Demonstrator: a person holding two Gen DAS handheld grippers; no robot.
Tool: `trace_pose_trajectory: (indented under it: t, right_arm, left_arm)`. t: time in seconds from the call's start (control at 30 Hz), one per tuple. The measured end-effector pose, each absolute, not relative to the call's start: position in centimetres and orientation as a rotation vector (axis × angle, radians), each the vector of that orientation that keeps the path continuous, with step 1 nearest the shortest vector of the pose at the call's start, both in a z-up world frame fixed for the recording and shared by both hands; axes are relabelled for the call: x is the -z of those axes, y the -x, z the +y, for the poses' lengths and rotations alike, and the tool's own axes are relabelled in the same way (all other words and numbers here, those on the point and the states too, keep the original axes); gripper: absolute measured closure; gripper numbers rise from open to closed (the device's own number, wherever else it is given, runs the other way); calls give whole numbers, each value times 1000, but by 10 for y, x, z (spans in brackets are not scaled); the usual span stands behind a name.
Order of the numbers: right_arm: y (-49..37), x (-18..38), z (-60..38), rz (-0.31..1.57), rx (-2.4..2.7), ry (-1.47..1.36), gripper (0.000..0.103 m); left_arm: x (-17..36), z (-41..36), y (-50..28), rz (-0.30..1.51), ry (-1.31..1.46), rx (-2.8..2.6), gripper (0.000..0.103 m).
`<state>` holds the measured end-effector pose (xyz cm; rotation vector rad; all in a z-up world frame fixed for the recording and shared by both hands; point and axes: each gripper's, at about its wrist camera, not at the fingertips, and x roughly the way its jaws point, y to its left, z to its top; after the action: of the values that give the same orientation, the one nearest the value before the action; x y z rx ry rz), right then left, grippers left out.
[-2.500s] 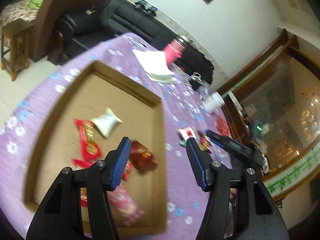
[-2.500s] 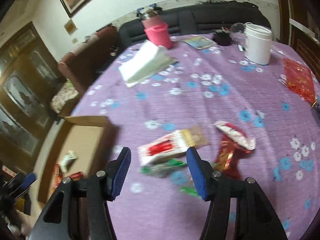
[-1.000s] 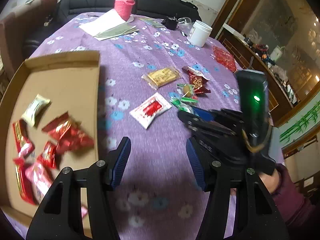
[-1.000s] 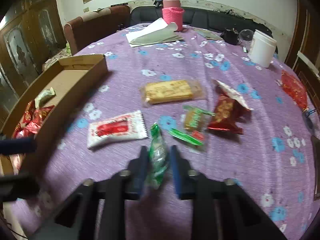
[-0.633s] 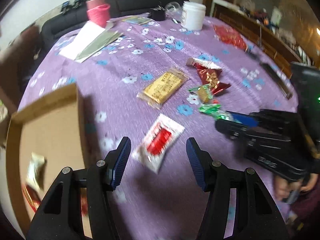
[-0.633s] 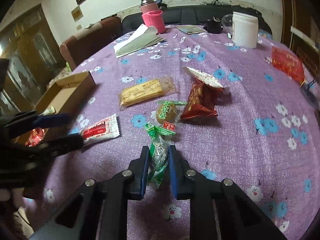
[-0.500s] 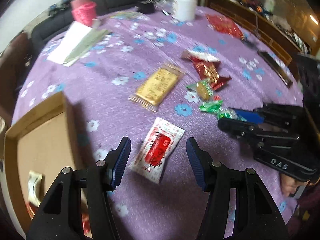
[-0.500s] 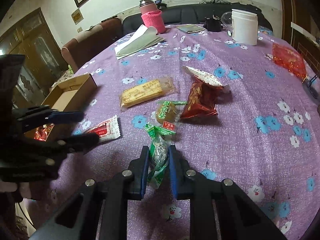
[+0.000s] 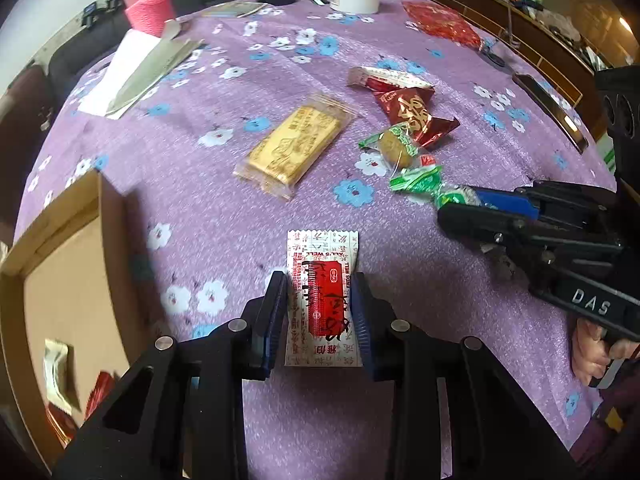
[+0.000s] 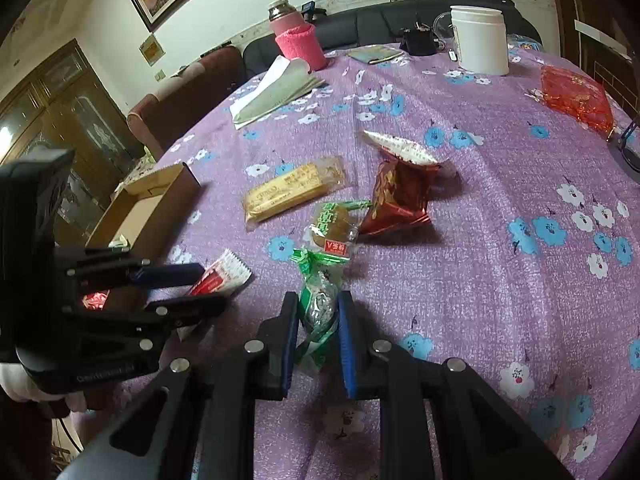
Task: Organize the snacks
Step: 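Grasp the red-white packet with the left tool while the right tool carries the green candy to the box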
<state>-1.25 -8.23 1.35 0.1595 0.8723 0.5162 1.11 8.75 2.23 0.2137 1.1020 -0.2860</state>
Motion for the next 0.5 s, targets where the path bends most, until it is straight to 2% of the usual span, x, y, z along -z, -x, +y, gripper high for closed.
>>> trace_pose_trajectory:
  t: [0.27, 0.5]
  right_arm:
    - [17, -19, -86, 839, -539, -201, 81]
    - [24, -29, -78, 845, -576, -202, 81]
  left_arm:
    - [-51, 117, 19, 1019, -23, 297, 72]
    - [-78, 183, 62, 920, 146, 186, 72]
